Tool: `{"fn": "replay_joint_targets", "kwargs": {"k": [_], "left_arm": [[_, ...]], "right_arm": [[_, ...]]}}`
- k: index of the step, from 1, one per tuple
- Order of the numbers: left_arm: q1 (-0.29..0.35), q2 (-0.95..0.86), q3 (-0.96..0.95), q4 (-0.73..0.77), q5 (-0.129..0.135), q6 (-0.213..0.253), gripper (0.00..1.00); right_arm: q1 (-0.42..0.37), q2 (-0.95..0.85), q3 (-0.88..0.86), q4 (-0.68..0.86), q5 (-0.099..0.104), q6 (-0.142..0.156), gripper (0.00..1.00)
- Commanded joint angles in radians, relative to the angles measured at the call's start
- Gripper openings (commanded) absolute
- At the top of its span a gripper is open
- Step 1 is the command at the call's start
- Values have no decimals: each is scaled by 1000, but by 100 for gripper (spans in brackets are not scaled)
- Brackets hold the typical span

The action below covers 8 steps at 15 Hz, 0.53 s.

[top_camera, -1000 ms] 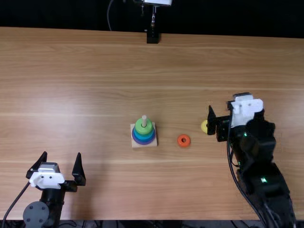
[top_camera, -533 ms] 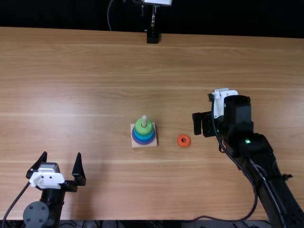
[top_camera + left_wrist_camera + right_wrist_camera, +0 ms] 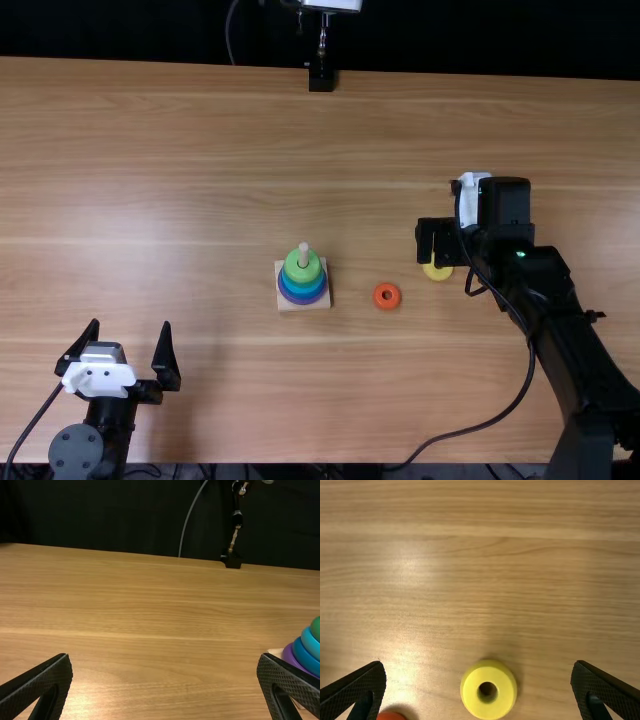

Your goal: Build the Hanoi tower: stack the rings onto the peg from bottom to top in this color order: purple, dark blue, light blue, dark green, light green, yellow, orange.

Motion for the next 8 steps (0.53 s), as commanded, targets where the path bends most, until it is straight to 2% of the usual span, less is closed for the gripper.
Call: {"fn": "replay_joint_targets", "kwargs": {"k": [1, 3, 8], "left_arm": [[-1, -12, -39, -4, -10, 4, 100], [-1, -12, -39, -4, -10, 4, 100], [-1, -12, -39, -4, -10, 4, 100]], "right_arm": [[-4, 38, 43, -40, -6, 7, 100], [-4, 104, 66, -121, -6, 5, 100], [-6, 162, 87, -128, -6, 10, 100]]}}
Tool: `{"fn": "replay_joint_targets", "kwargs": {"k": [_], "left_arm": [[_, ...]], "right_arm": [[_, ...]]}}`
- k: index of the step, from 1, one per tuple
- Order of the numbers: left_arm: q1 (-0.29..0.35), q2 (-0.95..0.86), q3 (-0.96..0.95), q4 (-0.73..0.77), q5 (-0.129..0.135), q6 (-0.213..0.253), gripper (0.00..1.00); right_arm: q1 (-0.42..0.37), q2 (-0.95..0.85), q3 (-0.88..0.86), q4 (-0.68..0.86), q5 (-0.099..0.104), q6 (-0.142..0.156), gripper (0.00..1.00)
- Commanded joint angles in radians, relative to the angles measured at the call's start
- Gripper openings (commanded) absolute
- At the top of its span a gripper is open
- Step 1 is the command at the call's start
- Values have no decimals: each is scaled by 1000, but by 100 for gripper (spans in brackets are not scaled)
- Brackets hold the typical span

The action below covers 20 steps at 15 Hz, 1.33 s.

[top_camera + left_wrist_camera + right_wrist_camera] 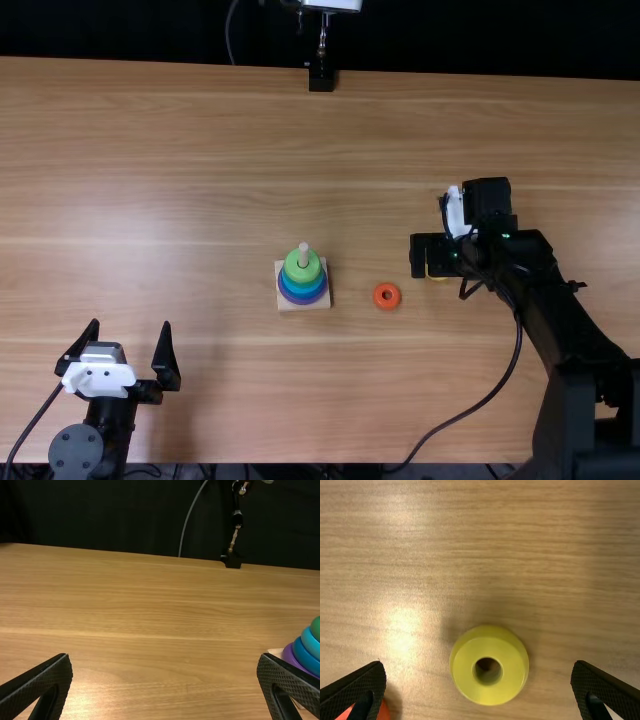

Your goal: Build the Hanoi tower: stack the rings onto the peg from bottom to top in this color order: purple, dark blue, light blue, dark green, light green, yellow, orange.

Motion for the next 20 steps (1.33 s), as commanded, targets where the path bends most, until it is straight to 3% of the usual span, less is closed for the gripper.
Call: {"fn": "replay_joint_targets", "kwargs": {"k": [1, 18, 20], "left_arm": [[-1, -12, -39, -4, -10, 4, 100], [-1, -12, -39, -4, -10, 4, 100], [-1, -12, -39, -4, -10, 4, 100]], "right_arm": [[-6, 29, 32, 0, -4, 12, 100], [-9, 131, 74, -4, -4, 16, 100], [-9, 137, 74, -4, -4, 14, 82]]}}
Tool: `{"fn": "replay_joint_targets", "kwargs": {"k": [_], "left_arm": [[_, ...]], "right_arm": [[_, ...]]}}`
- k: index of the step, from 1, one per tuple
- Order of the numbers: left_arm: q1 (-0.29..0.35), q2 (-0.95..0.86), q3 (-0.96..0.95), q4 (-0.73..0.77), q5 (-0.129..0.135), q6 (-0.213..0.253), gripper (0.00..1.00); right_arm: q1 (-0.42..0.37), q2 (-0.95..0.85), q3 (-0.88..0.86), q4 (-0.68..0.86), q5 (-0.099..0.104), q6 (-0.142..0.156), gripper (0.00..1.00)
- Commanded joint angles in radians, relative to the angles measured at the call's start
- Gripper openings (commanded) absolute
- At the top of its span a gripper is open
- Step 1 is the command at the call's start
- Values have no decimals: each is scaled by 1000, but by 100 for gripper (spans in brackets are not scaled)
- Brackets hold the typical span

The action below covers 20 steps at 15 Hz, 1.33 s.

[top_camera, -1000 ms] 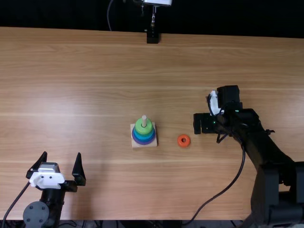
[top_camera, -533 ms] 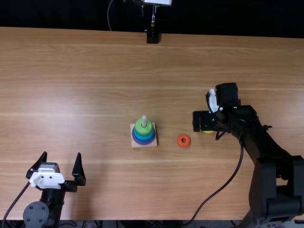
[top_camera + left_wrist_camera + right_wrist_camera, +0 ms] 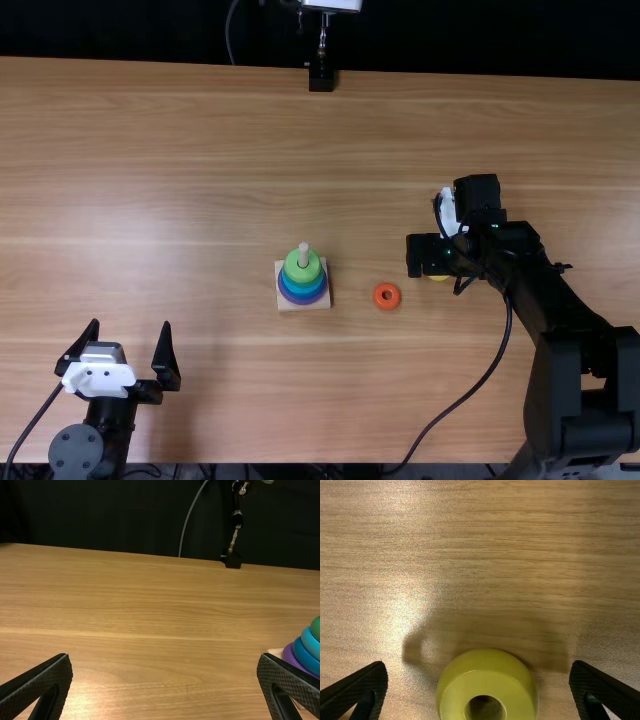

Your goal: Build the Hanoi tower: stack the rings onto the peg from bottom to top in this color order: purple, dark blue, light blue, dark green, light green, yellow, orange.

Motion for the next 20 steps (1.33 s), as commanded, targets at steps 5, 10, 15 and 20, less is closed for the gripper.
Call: {"fn": "replay_joint_targets", "kwargs": {"k": [5, 10, 15, 20], "left_arm": [[-1, -12, -39, -4, -10, 4, 100], [-1, -12, -39, -4, -10, 4, 100], [-1, -12, -39, -4, -10, 4, 100], [-1, -12, -39, -4, -10, 4, 100]], "right_arm": [[-7, 42, 29, -2, -6, -2, 57], [-7, 41, 33, -1, -6, -20, 1], [-6, 39, 75, -2, -10, -46, 0], [16, 30, 213, -280, -10, -51, 0]]}}
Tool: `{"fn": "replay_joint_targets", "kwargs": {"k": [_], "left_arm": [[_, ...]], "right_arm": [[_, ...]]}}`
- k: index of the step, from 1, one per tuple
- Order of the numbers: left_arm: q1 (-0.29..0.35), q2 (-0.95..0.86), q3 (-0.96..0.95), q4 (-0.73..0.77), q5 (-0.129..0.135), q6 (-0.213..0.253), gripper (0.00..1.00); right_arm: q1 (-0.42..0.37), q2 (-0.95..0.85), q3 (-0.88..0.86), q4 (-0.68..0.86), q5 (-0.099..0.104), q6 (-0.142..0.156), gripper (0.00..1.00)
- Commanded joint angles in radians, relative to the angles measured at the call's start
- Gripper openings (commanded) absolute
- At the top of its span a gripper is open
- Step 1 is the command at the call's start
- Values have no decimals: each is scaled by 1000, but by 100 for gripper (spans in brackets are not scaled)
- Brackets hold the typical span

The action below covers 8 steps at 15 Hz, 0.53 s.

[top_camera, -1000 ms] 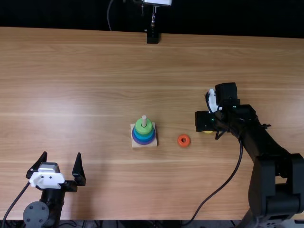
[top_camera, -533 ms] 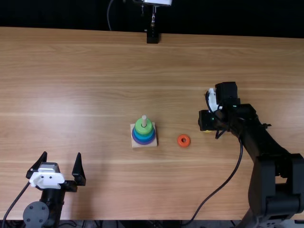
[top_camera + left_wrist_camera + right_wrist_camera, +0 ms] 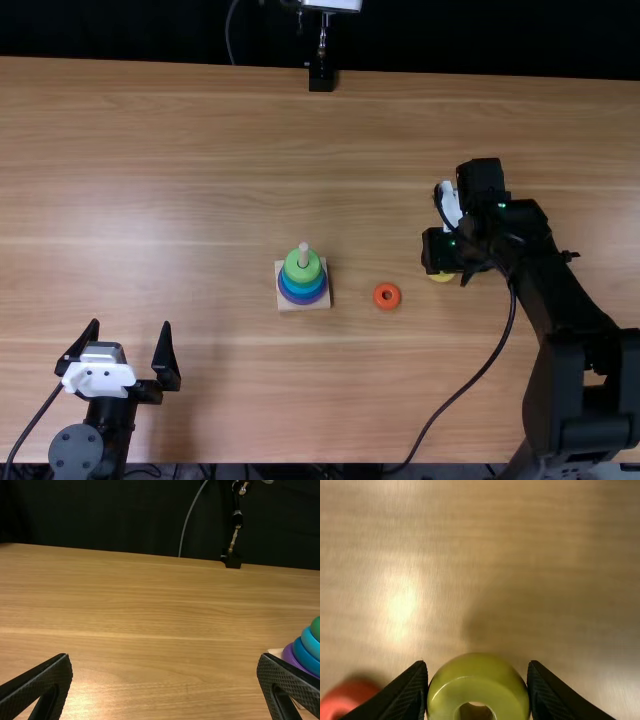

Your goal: Build the Hanoi tower: stack the rings onto the peg from bottom to top in this color order: purple, dark blue, light blue, dark green, light green, yellow, orange.

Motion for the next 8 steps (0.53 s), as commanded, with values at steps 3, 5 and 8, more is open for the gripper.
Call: {"fn": "replay_joint_targets", "kwargs": {"k": [3, 5, 8], "left_arm": [[-1, -12, -39, -3, -11, 4, 100], [-1, -12, -39, -3, -11, 4, 100], [-1, -12, -39, -3, -11, 4, 100]], "right_arm": [[73, 14, 154, -163, -10, -52, 0], [116, 6, 221, -180, -10, -51, 0], [194, -72, 278, -183, -10, -47, 0]]}}
